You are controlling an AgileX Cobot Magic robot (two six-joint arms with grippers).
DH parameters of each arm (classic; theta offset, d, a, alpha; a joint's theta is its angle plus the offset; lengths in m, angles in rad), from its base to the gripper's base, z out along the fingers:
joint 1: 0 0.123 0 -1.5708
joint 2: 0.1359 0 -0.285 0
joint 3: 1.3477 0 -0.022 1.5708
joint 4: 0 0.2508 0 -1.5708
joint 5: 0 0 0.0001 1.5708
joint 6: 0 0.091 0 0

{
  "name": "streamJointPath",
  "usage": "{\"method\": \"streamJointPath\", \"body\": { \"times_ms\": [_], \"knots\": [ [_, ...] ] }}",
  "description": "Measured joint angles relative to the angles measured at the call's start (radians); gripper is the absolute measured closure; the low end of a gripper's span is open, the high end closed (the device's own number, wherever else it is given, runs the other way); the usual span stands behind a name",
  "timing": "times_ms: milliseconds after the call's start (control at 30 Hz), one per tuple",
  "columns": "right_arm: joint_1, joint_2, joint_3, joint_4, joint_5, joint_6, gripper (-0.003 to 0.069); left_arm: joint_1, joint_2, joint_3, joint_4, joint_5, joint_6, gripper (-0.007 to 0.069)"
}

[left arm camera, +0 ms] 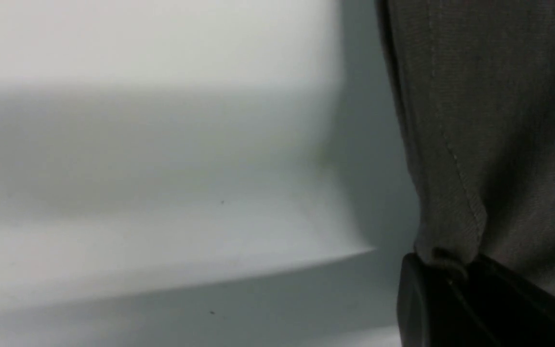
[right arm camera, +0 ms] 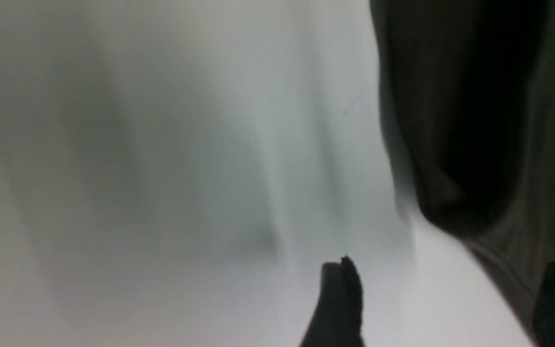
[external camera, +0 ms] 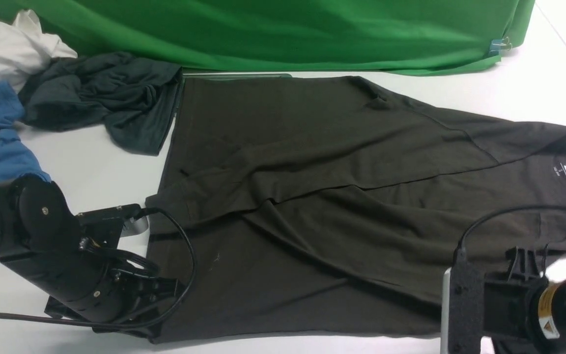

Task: Fold a long-sleeved shirt on a white desktop.
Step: 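Grasp the near edge of the shirt at its hem and shoulder corners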

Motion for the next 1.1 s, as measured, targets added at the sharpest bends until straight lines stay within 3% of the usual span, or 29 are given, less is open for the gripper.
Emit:
{"method": "streamJointPath", "body": {
  "times_ms": [167, 400, 667, 967, 1100],
  "knots": [
    [-0.005, 0.086, 0.030, -0.003, -0.171, -0.003, 0.0132, 0.000, 0.000, 0.000, 0.002, 0.000, -0.002, 0.0582],
    [-0.009, 0.175, 0.008, -0.009, -0.251, 0.010, 0.0137, 0.000, 0.000, 0.000, 0.004, 0.000, -0.002, 0.0582],
    [-0.009, 0.175, -0.042, -0.044, -0.094, 0.024, 0.0262, 0.000, 0.000, 0.000, 0.007, 0.001, -0.002, 0.0582],
    [-0.009, 0.178, -0.046, -0.065, -0.077, 0.024, 0.0265, 0.000, 0.000, 0.000, 0.007, 0.003, -0.002, 0.0582],
    [-0.009, 0.190, -0.048, -0.076, -0.084, 0.023, 0.0337, 0.000, 0.000, 0.000, 0.007, 0.003, -0.002, 0.0582]
  ]
}}
